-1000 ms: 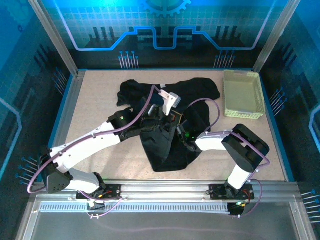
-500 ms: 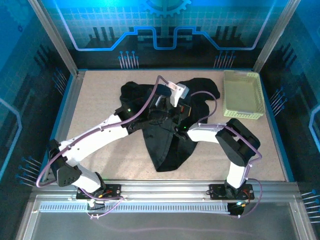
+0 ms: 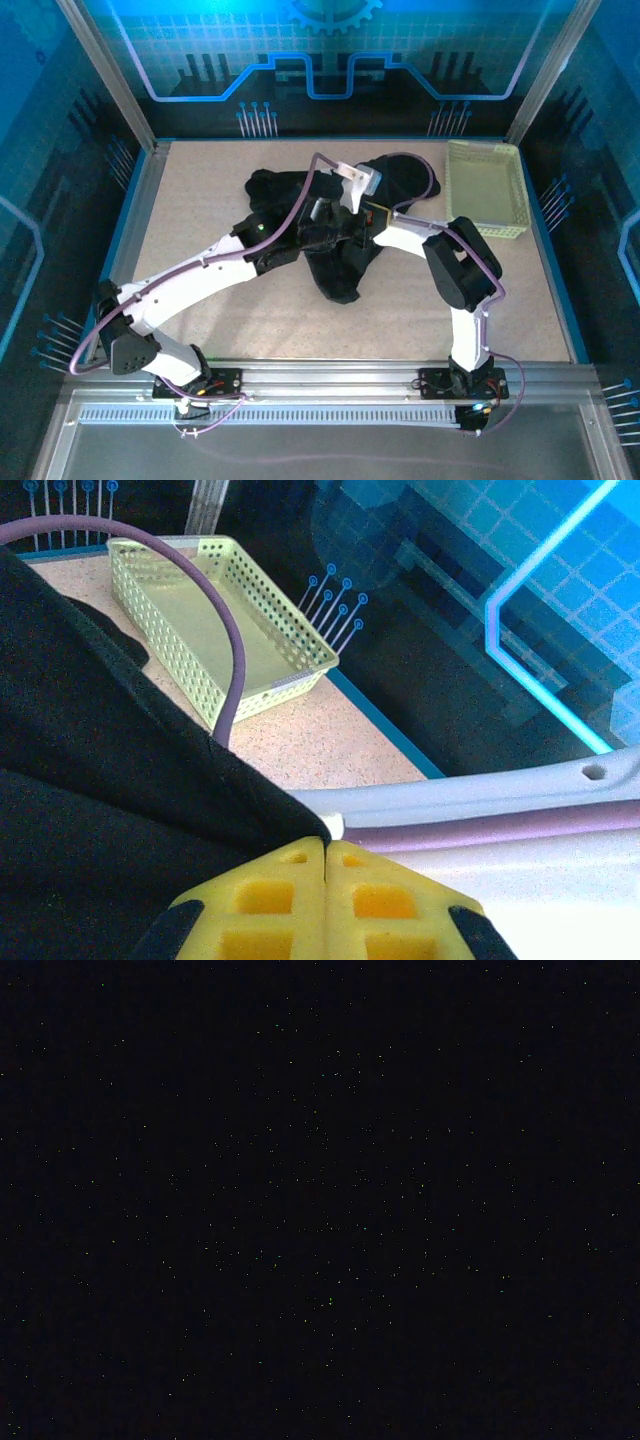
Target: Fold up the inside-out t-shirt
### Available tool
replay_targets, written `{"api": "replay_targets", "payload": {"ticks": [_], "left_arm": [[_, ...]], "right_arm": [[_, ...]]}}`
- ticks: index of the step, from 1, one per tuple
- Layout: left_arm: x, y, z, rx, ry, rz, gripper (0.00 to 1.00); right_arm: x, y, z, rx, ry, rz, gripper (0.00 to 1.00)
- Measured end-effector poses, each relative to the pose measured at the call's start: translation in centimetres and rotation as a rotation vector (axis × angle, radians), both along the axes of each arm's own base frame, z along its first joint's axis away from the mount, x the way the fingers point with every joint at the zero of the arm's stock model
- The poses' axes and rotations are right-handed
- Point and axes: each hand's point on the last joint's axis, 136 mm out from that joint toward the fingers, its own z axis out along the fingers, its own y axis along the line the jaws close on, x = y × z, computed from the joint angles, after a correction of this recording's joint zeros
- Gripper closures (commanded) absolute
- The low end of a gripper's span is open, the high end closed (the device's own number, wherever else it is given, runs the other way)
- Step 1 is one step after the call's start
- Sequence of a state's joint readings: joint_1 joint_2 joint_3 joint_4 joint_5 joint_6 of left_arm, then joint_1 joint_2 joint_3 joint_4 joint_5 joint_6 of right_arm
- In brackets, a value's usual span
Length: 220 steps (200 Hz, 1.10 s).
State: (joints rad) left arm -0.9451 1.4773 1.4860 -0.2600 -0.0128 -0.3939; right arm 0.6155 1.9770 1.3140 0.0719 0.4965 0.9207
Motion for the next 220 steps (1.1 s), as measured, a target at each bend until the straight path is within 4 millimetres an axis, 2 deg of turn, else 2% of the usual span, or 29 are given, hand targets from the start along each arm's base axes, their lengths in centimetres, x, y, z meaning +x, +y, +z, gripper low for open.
{"api": "replay_targets", "payload": {"ticks": [21,37,66,93,133,171,192,220], "left_arm": [[0.1,1.0,0.4,0.003,-0.025,0.037,1.00],[-0.1,2.2,0.9,0.000,-0.047,0.062,1.00],[-0.8,4.4,2.4,-0.014,-0.093,0.076,1.00],[-1.2,4.5,2.7,-0.014,-0.110,0.058,1.00],[-1.6,3.4,1.9,-0.013,-0.083,0.005,1.00],[-2.2,0.6,0.9,-0.012,-0.052,-0.050,1.00],[-2.9,-1.4,1.2,-0.024,-0.049,-0.082,1.00],[-3.8,-2.7,2.4,-0.060,-0.060,-0.109,1.00]], "right_arm": [[-0.2,0.2,-0.4,0.019,0.019,0.026,0.23],[-1.1,-0.1,-1.3,0.030,0.049,0.050,0.23],[-2.2,-2.5,-3.4,0.062,0.115,0.064,0.24],[-1.8,-3.8,-3.8,0.066,0.132,0.060,0.24],[-1.1,-2.6,-2.0,0.070,0.122,0.080,0.23],[2.1,0.0,0.6,0.062,0.073,0.073,0.21],[2.9,1.0,0.0,0.059,0.080,0.076,0.20],[3.0,1.1,-2.4,0.031,0.146,0.065,0.16]]}}
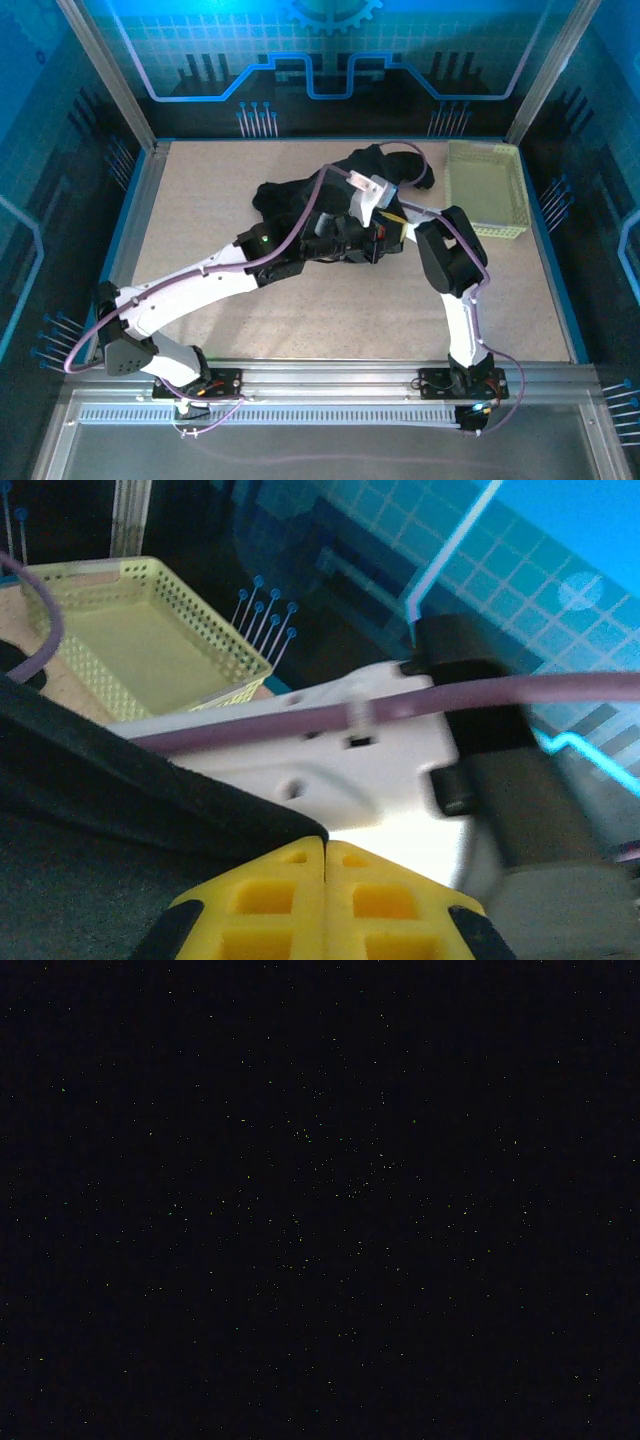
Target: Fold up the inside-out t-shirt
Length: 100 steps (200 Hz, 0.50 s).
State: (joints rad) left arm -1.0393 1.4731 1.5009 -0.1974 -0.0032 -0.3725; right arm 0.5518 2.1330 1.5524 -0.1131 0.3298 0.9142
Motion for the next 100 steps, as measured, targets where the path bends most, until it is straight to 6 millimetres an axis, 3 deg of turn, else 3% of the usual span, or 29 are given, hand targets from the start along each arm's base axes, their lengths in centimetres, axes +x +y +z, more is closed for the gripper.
{"api": "replay_targets", "payload": {"ticks": [14,23,100], "left_arm": [[0.0,-0.1,0.5,-0.021,0.004,0.003,1.00],[0.0,-0.1,0.7,-0.030,0.004,0.004,1.00],[0.5,0.3,1.1,-0.050,0.016,0.042,1.00]], "right_arm": [[-0.1,0.1,-0.8,-0.015,0.029,-0.002,0.15],[-0.2,0.1,-1.1,-0.023,0.047,-0.005,0.06],[-0.4,-0.5,-1.7,-0.103,0.158,-0.061,0.05]]}}
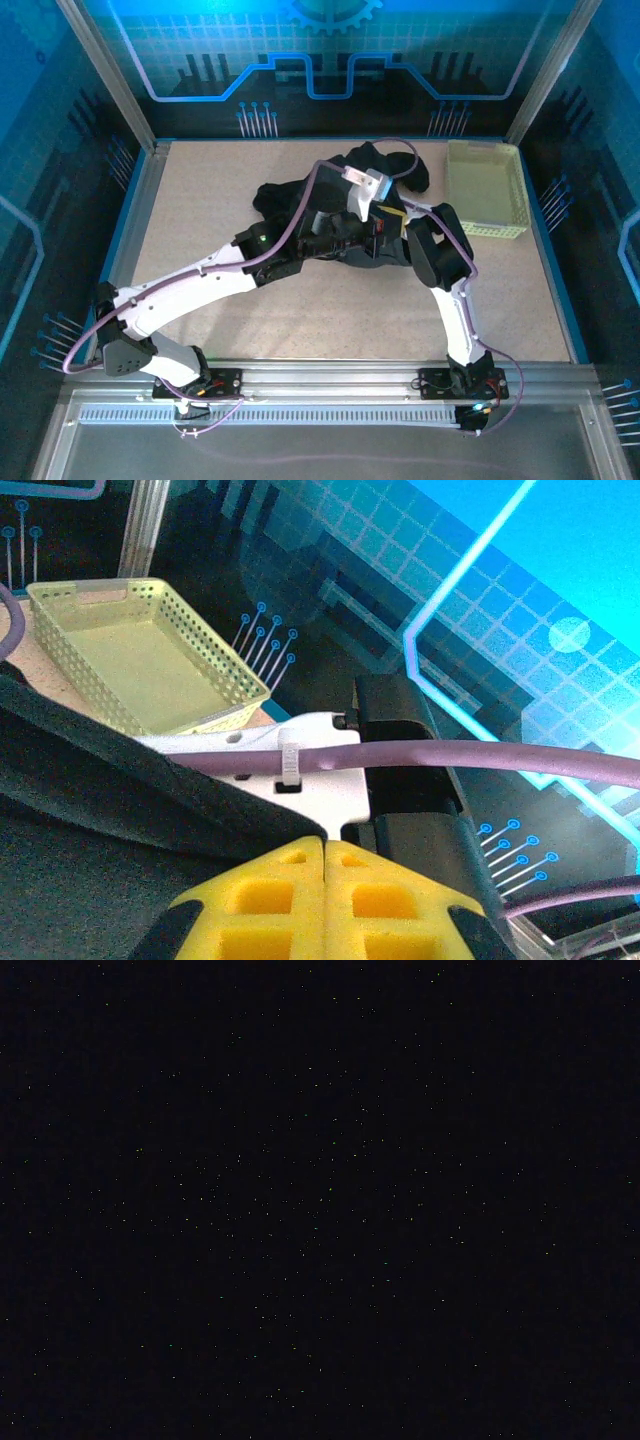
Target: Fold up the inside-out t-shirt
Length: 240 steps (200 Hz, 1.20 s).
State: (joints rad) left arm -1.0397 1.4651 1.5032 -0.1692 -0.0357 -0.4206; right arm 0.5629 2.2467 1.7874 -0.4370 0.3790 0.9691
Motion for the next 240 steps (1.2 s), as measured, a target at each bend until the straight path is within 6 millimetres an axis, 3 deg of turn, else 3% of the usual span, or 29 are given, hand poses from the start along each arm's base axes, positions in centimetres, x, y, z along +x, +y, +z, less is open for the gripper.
{"api": "replay_targets", "payload": {"ticks": [24,48,92,132,179,206,240], "left_arm": [[0.3,0.7,0.2,0.008,-0.008,0.033,1.00],[0.0,1.9,1.9,-0.018,-0.038,0.057,1.00],[0.5,6.8,4.0,-0.069,-0.074,0.146,1.00],[3.5,10.7,4.3,-0.064,-0.097,0.287,1.00],[8.5,16.0,2.7,-0.002,-0.082,0.476,1.00],[8.5,15.9,2.5,0.001,-0.072,0.458,1.00],[8.3,15.0,1.9,0.001,-0.054,0.415,1.00]], "right_arm": [[0.7,0.1,0.3,-0.022,0.017,-0.018,0.05],[-0.3,-0.7,-1.1,-0.053,0.066,-0.035,0.08],[-2.7,-2.5,-3.6,-0.119,0.173,-0.060,0.08],[-4.9,-4.7,-4.4,-0.175,0.231,-0.108,0.07],[-10.2,-8.7,-4.6,-0.207,0.294,-0.169,0.07],[-10.9,-9.4,-4.4,-0.232,0.311,-0.176,0.00],[-8.5,-8.1,-4.5,-0.240,0.309,-0.180,0.00]]}}
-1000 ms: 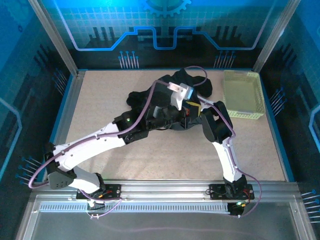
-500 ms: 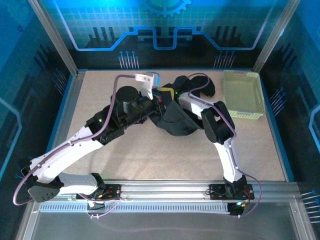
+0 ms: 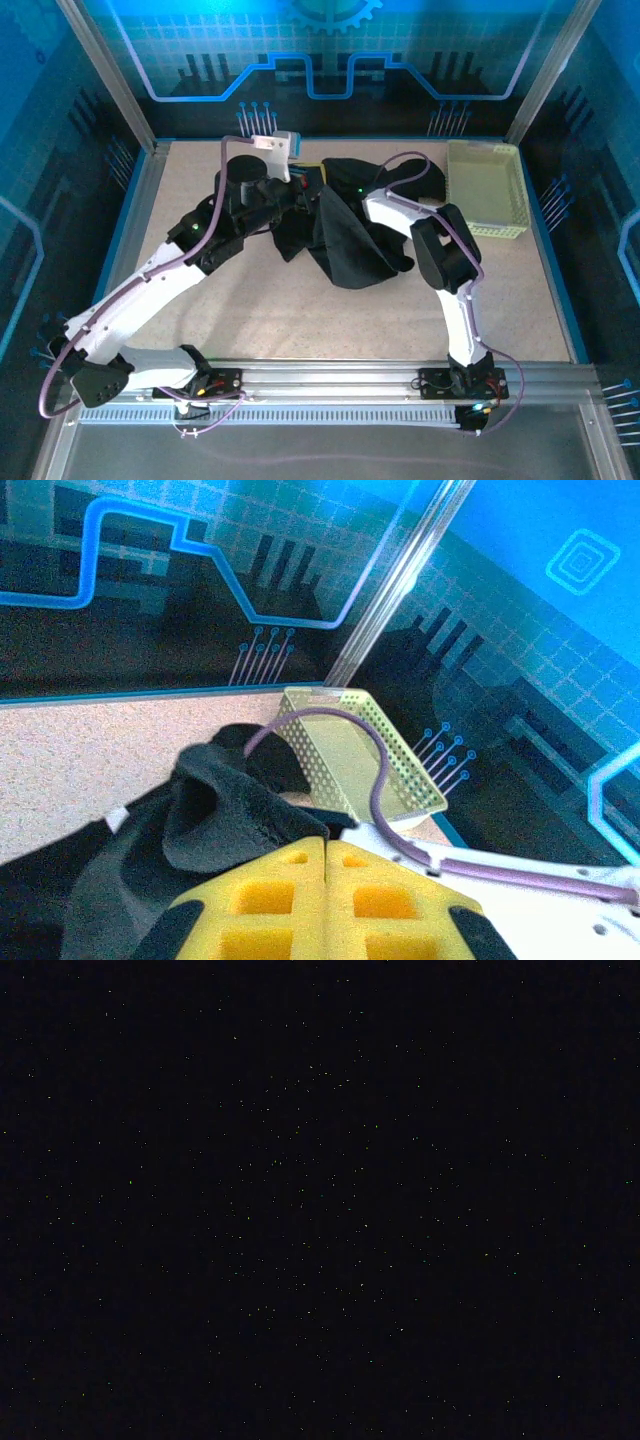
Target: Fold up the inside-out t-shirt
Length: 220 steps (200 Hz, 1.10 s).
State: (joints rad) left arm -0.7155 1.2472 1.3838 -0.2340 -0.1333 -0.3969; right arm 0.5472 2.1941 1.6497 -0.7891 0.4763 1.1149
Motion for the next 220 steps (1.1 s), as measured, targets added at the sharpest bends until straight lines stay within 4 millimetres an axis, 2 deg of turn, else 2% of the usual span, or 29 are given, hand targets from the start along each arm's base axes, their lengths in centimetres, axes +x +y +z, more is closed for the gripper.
{"api": "replay_targets", "payload": {"ticks": [15,34,46,57,83,104,119,140,165,183,203,220], "left_arm": [[0.0,-0.1,-0.1,0.000,0.002,-0.004,1.00],[0.0,0.0,-0.1,0.000,0.003,-0.003,1.00],[0.0,0.0,-0.3,0.003,0.006,-0.002,1.00],[0.0,0.0,-0.5,0.007,0.009,-0.001,1.00],[0.3,0.6,-0.6,0.008,0.009,0.017,1.00],[0.9,1.7,-0.4,0.009,0.004,0.054,1.00],[1.7,3.1,-0.6,0.015,0.007,0.099,1.00],[3.5,5.8,-1.8,0.035,0.032,0.186,1.00],[6.0,9.9,-4.6,0.074,0.099,0.309,1.00],[8.1,11.6,-7.1,0.108,0.158,0.365,1.00],[10.7,12.4,-12.4,0.180,0.276,0.396,1.00],[12.5,12.2,-18.5,0.264,0.417,0.388,1.00]], "right_arm": [[0.8,0.6,-0.1,0.006,-0.008,0.001,0.00],[1.2,1.0,-0.1,0.002,-0.015,0.003,0.08],[1.5,1.3,-0.1,-0.001,-0.020,0.007,0.21],[1.5,1.6,-0.1,-0.004,-0.023,0.019,0.40],[1.5,2.3,-0.4,0.001,-0.045,0.028,0.67],[0.9,2.0,-0.4,-0.009,-0.068,0.035,0.89],[-0.1,1.2,-0.3,-0.011,-0.082,0.025,1.00],[-1.7,0.0,-0.2,-0.008,-0.095,0.033,1.00],[-4.1,-0.8,0.1,0.004,-0.104,0.078,1.00],[-5.4,-0.5,0.9,0.011,-0.127,0.139,1.00],[-6.1,1.4,3.4,0.054,-0.205,0.232,1.00],[-6.6,3.1,5.8,0.111,-0.280,0.300,1.00]]}}
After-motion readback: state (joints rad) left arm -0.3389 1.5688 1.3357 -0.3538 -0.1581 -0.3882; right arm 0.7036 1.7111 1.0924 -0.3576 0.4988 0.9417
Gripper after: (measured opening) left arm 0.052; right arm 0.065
